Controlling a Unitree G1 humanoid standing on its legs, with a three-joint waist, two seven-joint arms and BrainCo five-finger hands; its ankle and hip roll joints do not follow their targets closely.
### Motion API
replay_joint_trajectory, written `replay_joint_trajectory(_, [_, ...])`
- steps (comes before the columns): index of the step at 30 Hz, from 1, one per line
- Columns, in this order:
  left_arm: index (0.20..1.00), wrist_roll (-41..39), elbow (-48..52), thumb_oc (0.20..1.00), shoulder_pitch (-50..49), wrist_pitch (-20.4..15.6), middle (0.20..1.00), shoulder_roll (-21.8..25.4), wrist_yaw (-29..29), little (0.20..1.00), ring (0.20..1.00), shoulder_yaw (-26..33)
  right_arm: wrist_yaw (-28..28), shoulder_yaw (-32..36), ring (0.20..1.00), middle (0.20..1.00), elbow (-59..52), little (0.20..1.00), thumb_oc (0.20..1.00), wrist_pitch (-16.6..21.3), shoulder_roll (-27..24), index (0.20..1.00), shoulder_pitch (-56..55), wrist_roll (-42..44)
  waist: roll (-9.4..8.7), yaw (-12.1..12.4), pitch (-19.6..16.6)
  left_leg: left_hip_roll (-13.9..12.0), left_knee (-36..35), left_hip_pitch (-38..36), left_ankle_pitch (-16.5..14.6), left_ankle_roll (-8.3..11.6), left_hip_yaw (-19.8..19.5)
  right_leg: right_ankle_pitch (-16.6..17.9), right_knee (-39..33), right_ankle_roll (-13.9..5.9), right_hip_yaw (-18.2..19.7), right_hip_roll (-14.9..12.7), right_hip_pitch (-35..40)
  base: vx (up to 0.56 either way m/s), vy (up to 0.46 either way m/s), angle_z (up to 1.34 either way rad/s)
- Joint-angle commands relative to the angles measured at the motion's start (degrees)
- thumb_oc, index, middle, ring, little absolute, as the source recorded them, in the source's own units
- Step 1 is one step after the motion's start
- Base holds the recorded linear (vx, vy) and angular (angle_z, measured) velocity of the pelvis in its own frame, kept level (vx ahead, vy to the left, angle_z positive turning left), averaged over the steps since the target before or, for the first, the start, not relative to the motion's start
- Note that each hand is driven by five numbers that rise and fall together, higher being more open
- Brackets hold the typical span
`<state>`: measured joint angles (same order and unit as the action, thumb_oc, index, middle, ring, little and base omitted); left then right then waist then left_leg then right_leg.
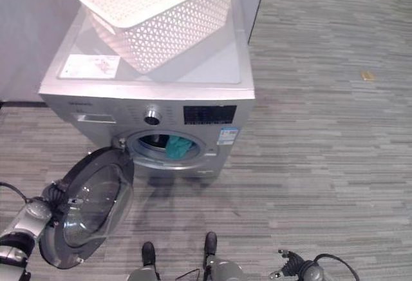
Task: Grab the laundry basket,head to the washer,open it,put in the laundry and shut it.
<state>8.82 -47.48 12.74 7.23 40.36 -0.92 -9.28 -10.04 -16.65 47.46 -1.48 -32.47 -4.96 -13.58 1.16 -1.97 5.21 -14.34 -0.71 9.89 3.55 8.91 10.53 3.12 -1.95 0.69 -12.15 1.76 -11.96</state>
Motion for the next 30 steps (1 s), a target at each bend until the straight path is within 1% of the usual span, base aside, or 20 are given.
replay_joint_trajectory(1, [1.000,0.9,15.5,1.000,-4.6,-3.0,1.000,-3.4,4.6,1.000,1.000,-1.3,2.1,0.5,1.000,1.000,-0.5,1.000,1.000,0.6,-0.9,1.000,-1.6,-0.4,-2.46,-0.9,-0.8,-0.7,3.0,7.3,7.5,-2.27,-1.8,-8.0,4.0,-2.67,-0.2,-2.0,2.2,0.00,0.000,0.00])
replay_joint_trajectory(2, [1.000,0.2,19.5,1.000,-5.7,-3.7,1.000,-4.0,6.3,1.000,1.000,-1.9,2.5,0.8,1.000,1.000,0.0,1.000,1.000,0.7,-0.6,1.000,-1.6,-0.5,-2.31,-0.8,-0.8,-0.7,2.9,7.1,7.6,-2.24,-1.9,-8.0,3.9,-2.71,-0.3,-2.0,2.4,0.02,0.004,0.11])
replay_joint_trajectory(3, [1.000,0.2,19.8,1.000,-5.9,-3.6,1.000,-3.9,6.4,1.000,1.000,-1.8,2.5,0.7,1.000,1.000,0.0,1.000,1.000,0.7,-0.6,1.000,-1.6,-0.5,-2.32,-0.9,-0.8,-0.7,2.8,7.0,7.6,-2.23,-1.9,-8.0,3.9,-2.71,-0.3,-2.0,2.5,0.01,0.002,0.12])
replay_joint_trajectory(5, [1.000,-2.2,28.9,1.000,-6.9,-4.2,1.000,-5.3,9.0,1.000,1.000,-2.7,3.2,0.8,1.000,1.000,1.2,1.000,1.000,0.7,0.7,1.000,-1.2,-0.6,-2.12,-0.8,-0.9,-0.4,2.5,6.5,7.6,-2.21,-1.8,-8.1,3.7,-2.79,-0.6,-2.2,3.1,0.01,-0.004,0.09])
replay_joint_trajectory(8, [1.000,-6.1,31.8,1.000,-2.8,-4.6,1.000,-7.8,9.9,1.000,1.000,-5.8,3.5,-0.9,1.000,1.000,2.7,1.000,1.000,0.6,2.2,1.000,-0.6,-0.6,-2.27,-1.5,-1.1,-0.2,1.8,5.4,7.2,-2.28,-1.7,-8.0,3.5,-2.97,-0.6,-2.3,3.7,0.01,-0.010,0.05])
replay_joint_trajectory(9, [1.000,-6.2,31.7,1.000,-2.6,-4.6,1.000,-7.9,9.9,1.000,1.000,-5.9,3.5,-0.9,1.000,1.000,2.8,1.000,1.000,0.6,2.3,1.000,-0.6,-0.6,-2.28,-1.4,-1.0,-0.2,1.8,5.3,7.2,-2.29,-1.7,-8.0,3.4,-2.98,-0.6,-2.3,3.8,0.01,-0.010,0.06])
replay_joint_trajectory(10, [1.000,-8.7,31.3,1.000,3.7,-4.8,1.000,-10.8,9.8,1.000,1.000,-10.8,3.9,-2.4,1.000,1.000,4.4,1.000,1.000,0.6,3.3,1.000,0.4,0.1,-2.44,-2.1,-1.1,-0.1,1.3,4.3,6.8,-2.32,-1.1,-7.8,3.2,-3.20,-0.3,-2.5,4.4,0.00,-0.006,0.04])
replay_joint_trajectory(12, [1.000,-9.7,30.5,1.000,5.7,-4.8,1.000,-12.0,9.6,1.000,1.000,-12.2,4.0,-2.9,1.000,1.000,4.6,1.000,1.000,0.6,3.5,1.000,0.6,0.3,-2.52,-2.3,-1.1,0.0,1.1,4.0,6.7,-2.38,-0.9,-7.8,3.1,-3.27,-0.3,-2.6,4.5,0.00,-0.001,0.05])
replay_joint_trajectory(13, [1.000,-12.0,29.1,1.000,11.3,-5.0,1.000,-14.9,8.5,1.000,1.000,-16.4,4.2,-4.1,1.000,1.000,4.7,1.000,1.000,0.7,3.7,1.000,1.1,0.8,-2.61,-3.1,-1.2,0.1,0.7,3.0,6.2,-2.54,-0.4,-7.6,3.0,-3.50,0.0,-2.7,4.8,0.00,0.000,0.00])
replay_joint_trajectory(14, [1.000,-12.0,28.9,1.000,11.6,-5.1,1.000,-15.0,8.4,1.000,1.000,-16.6,4.2,-4.0,1.000,1.000,4.7,1.000,1.000,0.7,3.7,1.000,1.1,0.8,-2.62,-2.9,-1.0,0.1,0.7,2.9,6.2,-2.54,-0.3,-7.6,3.0,-3.51,0.0,-2.7,4.9,0.02,0.012,-0.05])
replay_joint_trajectory(15, [1.000,-14.7,27.4,1.000,16.1,-5.5,1.000,-18.1,7.6,1.000,1.000,-20.8,4.5,-4.5,1.000,1.000,4.3,1.000,1.000,0.8,3.6,1.000,1.3,1.5,-2.62,-4.0,-1.1,0.3,0.5,1.9,5.9,-2.66,0.4,-7.3,2.9,-3.80,0.5,-3.0,5.1,0.02,0.011,-0.05])
replay_joint_trajectory(16, [1.000,-15.7,26.1,1.000,18.7,-5.7,1.000,-19.7,7.4,1.000,1.000,-22.9,4.6,-4.6,1.000,1.000,4.5,1.000,1.000,0.8,3.5,1.000,1.3,1.8,-2.61,-4.6,-1.1,0.4,0.4,1.4,5.7,-2.68,0.9,-7.2,2.9,-3.93,0.7,-3.1,5.2,0.02,0.011,-0.03])
replay_joint_trajectory(18, [1.000,-16.0,24.6,1.000,21.3,-6.0,1.000,-21.2,7.1,1.000,1.000,-24.9,4.6,-4.6,1.000,1.000,4.0,1.000,1.000,0.7,3.2,1.000,1.3,2.1,-2.55,-5.1,-0.9,0.4,0.2,0.7,5.4,-2.75,1.4,-7.1,2.9,-4.11,1.2,-3.2,5.3,0.01,0.031,-0.19])
replay_joint_trajectory(19, [1.000,-16.5,21.2,1.000,24.9,-6.8,1.000,-23.9,6.0,1.000,1.000,-27.7,5.1,-4.8,1.000,1.000,4.7,1.000,1.000,1.0,2.9,1.000,1.1,2.5,-2.39,-6.1,-0.9,0.6,-0.1,-0.4,5.1,-2.81,2.3,-6.8,2.8,-4.42,1.9,-3.4,5.6,0.02,0.049,-0.37])
replay_joint_trajectory(21, [1.000,-18.5,17.5,1.000,28.9,-8.1,1.000,-27.8,4.4,1.000,1.000,-30.4,5.8,-4.9,1.000,1.000,7.9,1.000,1.000,1.0,3.1,1.000,0.9,2.9,-2.15,-7.3,-1.2,0.8,-0.4,-1.4,4.5,-2.97,3.4,-6.3,2.7,-4.83,2.7,-3.7,5.5,0.03,0.041,-0.49])
replay_joint_trajectory(23, [1.000,-18.5,17.4,1.000,29.0,-8.2,1.000,-27.9,4.3,1.000,1.000,-30.5,5.8,-4.9,1.000,1.000,8.0,1.000,1.000,1.0,3.2,1.000,0.9,2.9,-2.16,-7.2,-1.1,0.8,-0.4,-1.5,4.5,-2.97,3.5,-6.3,2.7,-4.84,2.8,-3.7,5.6,0.01,0.012,-0.45])
replay_joint_trajectory(24, [1.000,-18.4,17.4,1.000,30.2,-9.1,1.000,-28.5,3.8,1.000,1.000,-31.3,6.1,-4.7,1.000,1.000,9.5,1.000,1.000,1.1,3.5,1.000,0.4,3.1,-2.12,-7.5,-1.2,0.9,-0.4,-1.8,4.3,-3.03,3.8,-6.2,2.7,-4.97,3.1,-3.8,5.6,0.03,0.005,-0.48])
replay_joint_trajectory(26, [1.000,-17.6,21.8,1.000,30.7,-11.1,1.000,-26.9,4.2,1.000,1.000,-32.6,6.8,-4.1,1.000,1.000,12.6,1.000,1.000,1.6,4.3,1.000,-0.5,3.7,-1.99,-7.7,-1.3,1.0,-0.2,-2.1,3.8,-3.12,3.9,-6.2,2.6,-5.24,3.4,-4.0,5.5,0.03,-0.002,-0.47])
replay_joint_trajectory(27, [1.000,-17.6,22.0,1.000,30.7,-11.0,1.000,-26.8,4.2,1.000,1.000,-32.6,6.8,-4.1,1.000,1.000,12.6,1.000,1.000,1.7,4.4,1.000,-0.5,3.7,-2.04,-7.7,-1.4,1.0,-0.2,-2.1,3.8,-3.12,3.9,-6.2,2.6,-5.24,3.4,-4.0,5.5,0.02,-0.014,-0.29])
replay_joint_trajectory(30, [1.000,-18.2,31.4,1.000,27.6,-13.7,1.000,-22.1,6.1,1.000,1.000,-32.8,7.4,-2.9,1.000,1.000,14.9,1.000,1.000,2.9,5.9,1.000,-2.2,3.9,-2.11,-6.9,-1.1,1.1,0.1,-1.8,3.7,-3.07,3.4,-6.4,2.3,-5.26,2.8,-4.2,6.0,0.01,-0.024,-0.06])
